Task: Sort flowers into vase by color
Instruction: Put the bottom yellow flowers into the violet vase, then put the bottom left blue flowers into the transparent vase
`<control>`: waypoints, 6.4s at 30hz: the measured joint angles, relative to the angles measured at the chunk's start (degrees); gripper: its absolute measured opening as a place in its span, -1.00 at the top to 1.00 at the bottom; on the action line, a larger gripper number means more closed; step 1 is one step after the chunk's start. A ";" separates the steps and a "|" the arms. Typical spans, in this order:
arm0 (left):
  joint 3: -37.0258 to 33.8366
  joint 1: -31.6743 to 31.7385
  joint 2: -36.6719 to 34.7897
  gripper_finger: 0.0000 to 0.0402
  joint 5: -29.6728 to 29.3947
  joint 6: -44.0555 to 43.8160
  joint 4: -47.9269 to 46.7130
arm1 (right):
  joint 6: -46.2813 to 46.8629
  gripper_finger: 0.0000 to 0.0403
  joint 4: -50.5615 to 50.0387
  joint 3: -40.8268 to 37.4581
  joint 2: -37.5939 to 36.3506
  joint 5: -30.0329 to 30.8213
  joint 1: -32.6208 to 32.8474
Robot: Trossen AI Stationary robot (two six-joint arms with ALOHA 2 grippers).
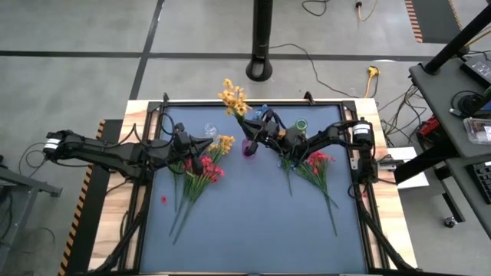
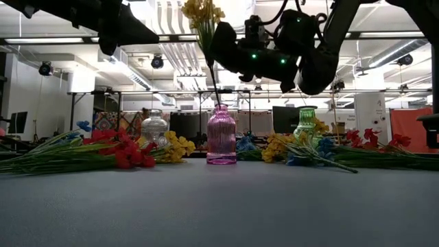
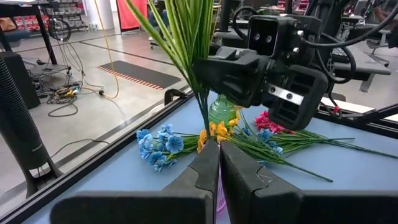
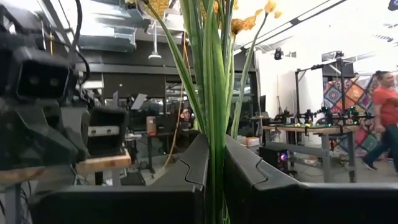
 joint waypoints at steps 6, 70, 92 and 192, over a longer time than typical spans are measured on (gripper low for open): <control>0.00 0.00 0.00 1.00 0.02 0.00 -0.24 | -0.07 0.89 0.06 -0.02 0.02 0.00 0.00; 0.09 -0.76 0.37 0.76 21.22 -34.55 -21.05 | 11.07 -0.46 -88.69 -1.64 -38.46 3.10 7.90; 23.71 -8.21 18.07 0.66 24.94 -48.13 -61.35 | 16.49 -0.38 -101.76 -1.64 -41.98 3.04 17.45; 10.89 -8.68 36.98 0.96 22.49 -70.88 -75.68 | 18.48 -0.31 -110.88 -1.62 -42.91 2.60 17.53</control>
